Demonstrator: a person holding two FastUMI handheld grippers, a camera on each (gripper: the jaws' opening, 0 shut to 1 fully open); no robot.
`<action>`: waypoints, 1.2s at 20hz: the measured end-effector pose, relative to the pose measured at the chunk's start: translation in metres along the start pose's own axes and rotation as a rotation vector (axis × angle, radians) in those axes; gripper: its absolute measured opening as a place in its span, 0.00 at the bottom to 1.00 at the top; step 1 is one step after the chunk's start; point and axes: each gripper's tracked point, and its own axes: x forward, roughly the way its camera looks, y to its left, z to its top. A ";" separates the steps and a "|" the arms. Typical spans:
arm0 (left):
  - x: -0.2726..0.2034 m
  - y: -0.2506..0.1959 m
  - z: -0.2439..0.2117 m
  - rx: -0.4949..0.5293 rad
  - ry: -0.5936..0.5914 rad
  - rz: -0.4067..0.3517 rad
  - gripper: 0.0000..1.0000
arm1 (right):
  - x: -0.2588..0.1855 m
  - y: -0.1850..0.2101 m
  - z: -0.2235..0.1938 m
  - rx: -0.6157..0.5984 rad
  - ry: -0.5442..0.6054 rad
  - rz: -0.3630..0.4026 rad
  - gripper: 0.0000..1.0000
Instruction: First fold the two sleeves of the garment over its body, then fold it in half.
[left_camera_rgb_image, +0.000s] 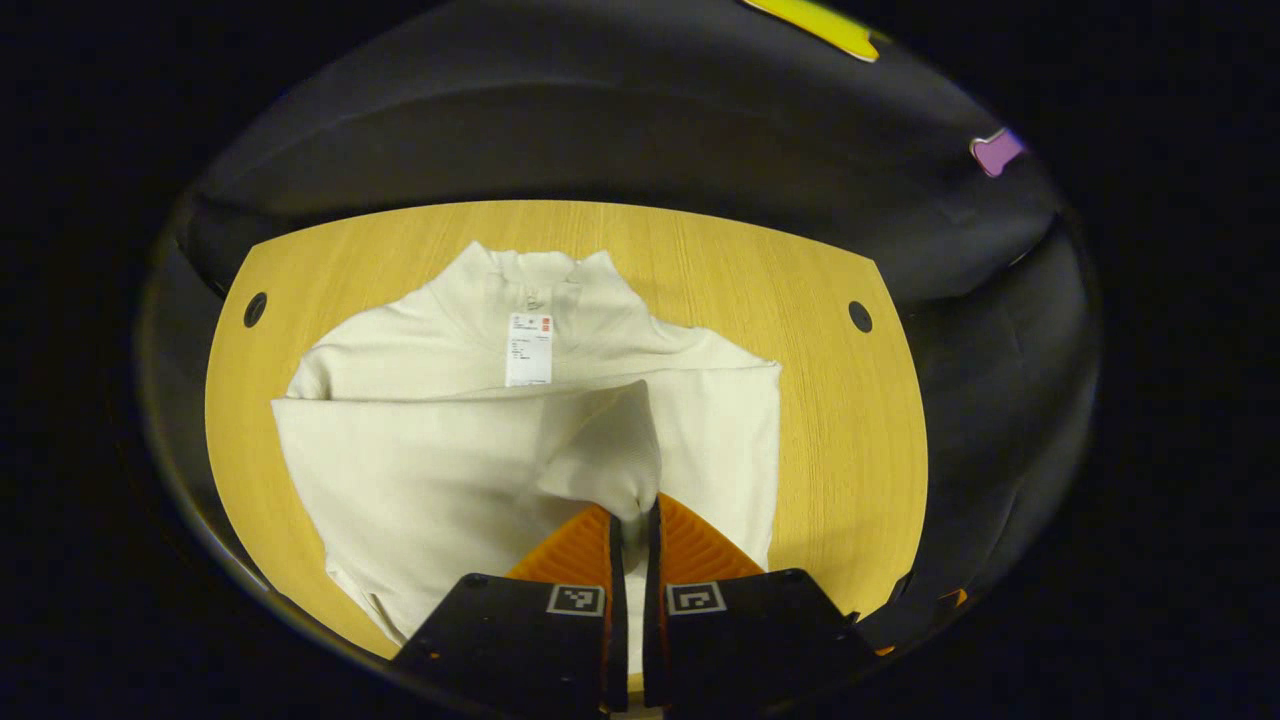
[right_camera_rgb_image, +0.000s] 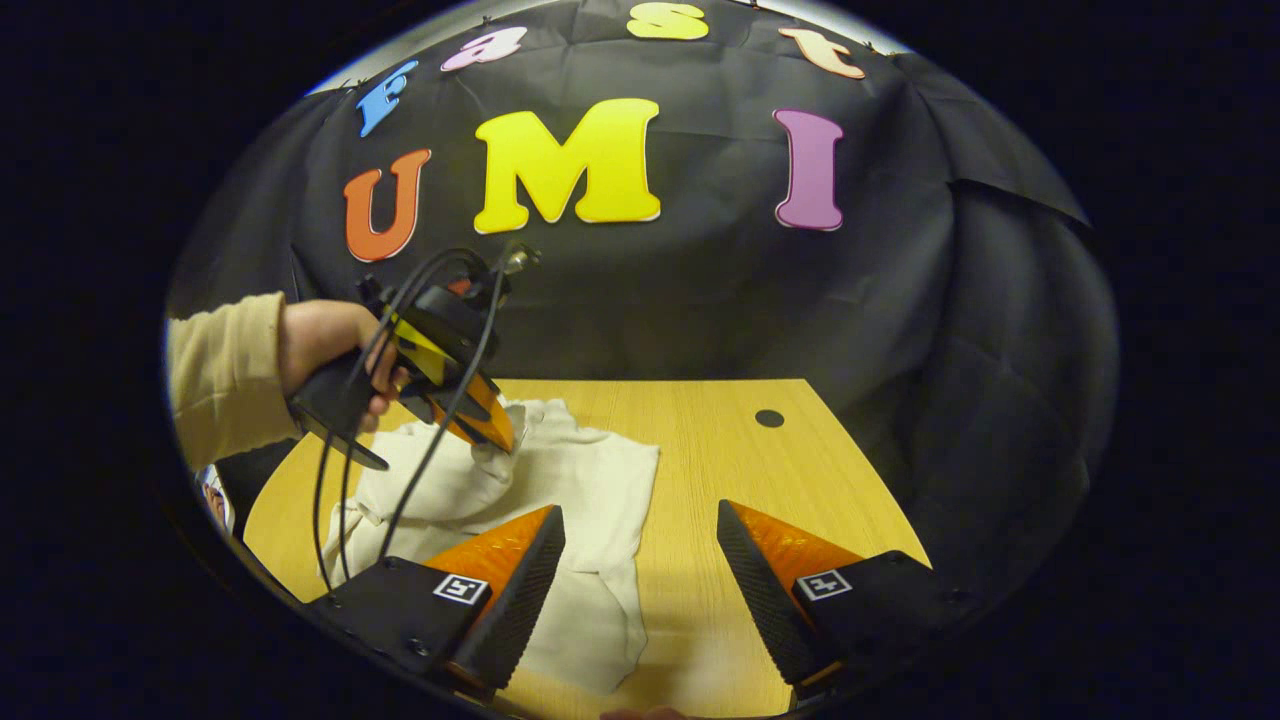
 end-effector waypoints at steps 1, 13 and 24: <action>0.002 -0.013 0.002 0.005 0.009 -0.006 0.09 | -0.006 0.001 0.011 -0.004 -0.038 0.002 0.94; 0.007 -0.145 0.003 0.060 0.015 -0.138 0.09 | -0.066 0.009 0.067 -0.076 -0.341 0.041 0.95; 0.007 -0.130 0.003 0.085 -0.007 -0.085 0.92 | -0.082 -0.019 0.072 -0.078 -0.407 -0.013 0.95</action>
